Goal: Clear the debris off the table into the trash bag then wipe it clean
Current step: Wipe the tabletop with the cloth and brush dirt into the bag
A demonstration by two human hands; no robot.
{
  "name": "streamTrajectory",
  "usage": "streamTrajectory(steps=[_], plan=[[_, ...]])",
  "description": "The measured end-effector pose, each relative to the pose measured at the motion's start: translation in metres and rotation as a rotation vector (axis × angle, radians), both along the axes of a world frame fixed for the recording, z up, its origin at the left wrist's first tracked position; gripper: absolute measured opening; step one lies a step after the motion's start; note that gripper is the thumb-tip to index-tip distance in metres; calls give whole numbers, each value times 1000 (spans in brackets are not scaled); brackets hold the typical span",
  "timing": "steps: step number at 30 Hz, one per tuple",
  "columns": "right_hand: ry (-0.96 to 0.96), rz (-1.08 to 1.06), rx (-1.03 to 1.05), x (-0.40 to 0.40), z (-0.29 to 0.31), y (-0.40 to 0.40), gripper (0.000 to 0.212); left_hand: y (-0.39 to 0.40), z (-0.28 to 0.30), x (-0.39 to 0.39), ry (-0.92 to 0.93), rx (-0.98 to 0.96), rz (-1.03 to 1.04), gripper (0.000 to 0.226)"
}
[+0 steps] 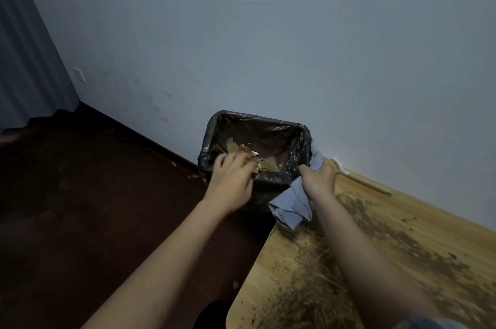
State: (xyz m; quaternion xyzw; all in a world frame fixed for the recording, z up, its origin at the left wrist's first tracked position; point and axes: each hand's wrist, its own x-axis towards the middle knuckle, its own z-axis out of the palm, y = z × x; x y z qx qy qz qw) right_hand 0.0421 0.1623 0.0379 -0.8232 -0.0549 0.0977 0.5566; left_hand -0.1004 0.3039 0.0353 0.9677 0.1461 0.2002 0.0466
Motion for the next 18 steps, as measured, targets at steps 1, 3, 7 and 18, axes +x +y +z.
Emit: streamTrajectory(steps=[1,3,7,18], plan=[[0,-6,10,0,0,0,50,-5,-1,5,55,-8,-42,44],[-12,-10,22,1,0,0,43,-13,-5,14,127,-6,-93,49],[-13,-29,45,4,0,-1,39,-24,-7,28,163,76,-108,45],[15,-72,107,14,-12,-3,41,-32,-7,55,180,180,-48,35]])
